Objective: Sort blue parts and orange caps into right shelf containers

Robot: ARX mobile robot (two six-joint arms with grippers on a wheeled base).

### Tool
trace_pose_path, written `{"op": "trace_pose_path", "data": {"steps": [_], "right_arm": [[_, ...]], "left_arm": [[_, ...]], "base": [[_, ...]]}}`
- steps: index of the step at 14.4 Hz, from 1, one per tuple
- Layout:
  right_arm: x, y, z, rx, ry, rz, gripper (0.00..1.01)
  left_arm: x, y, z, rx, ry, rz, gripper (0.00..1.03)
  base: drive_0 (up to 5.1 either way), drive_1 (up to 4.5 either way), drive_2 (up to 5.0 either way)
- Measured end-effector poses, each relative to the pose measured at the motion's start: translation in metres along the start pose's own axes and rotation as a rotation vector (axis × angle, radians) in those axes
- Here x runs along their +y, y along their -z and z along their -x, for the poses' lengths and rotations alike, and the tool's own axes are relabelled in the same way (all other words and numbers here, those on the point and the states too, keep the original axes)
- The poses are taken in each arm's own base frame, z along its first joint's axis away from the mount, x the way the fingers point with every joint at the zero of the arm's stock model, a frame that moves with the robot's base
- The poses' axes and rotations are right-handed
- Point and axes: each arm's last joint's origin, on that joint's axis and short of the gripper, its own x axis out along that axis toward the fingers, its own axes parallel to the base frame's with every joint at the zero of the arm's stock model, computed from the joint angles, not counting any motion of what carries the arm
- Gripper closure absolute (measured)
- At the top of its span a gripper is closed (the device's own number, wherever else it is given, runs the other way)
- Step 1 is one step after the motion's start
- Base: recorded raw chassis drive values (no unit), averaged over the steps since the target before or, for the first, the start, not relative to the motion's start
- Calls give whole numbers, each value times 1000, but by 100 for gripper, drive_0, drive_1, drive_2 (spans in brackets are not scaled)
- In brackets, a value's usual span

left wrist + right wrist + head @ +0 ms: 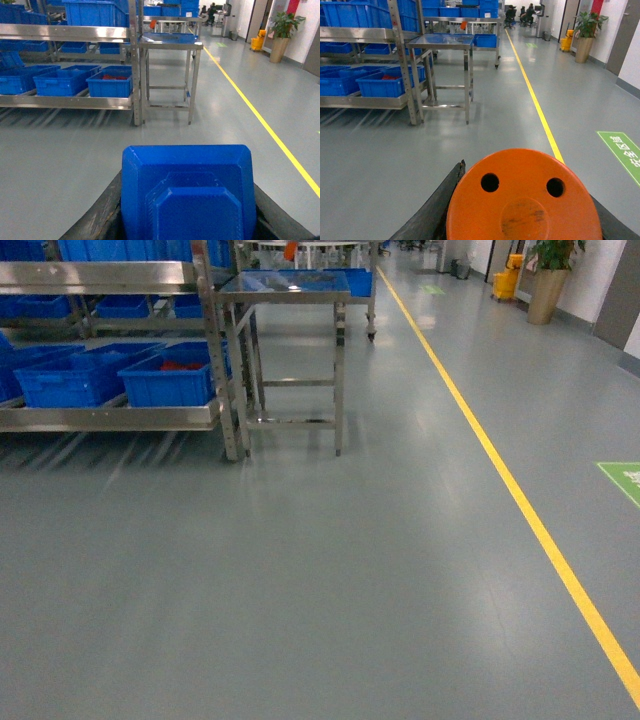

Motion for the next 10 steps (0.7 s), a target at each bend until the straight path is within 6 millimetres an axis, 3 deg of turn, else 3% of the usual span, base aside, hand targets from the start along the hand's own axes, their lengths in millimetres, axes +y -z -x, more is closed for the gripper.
{"op": "trace_pose_path", "data": {"steps": [10], "right_arm": [[0,0,0,-1,0,0,57]], "left_arm": [[0,0,0,0,-1,0,60]], "base": [[3,425,-418]]}}
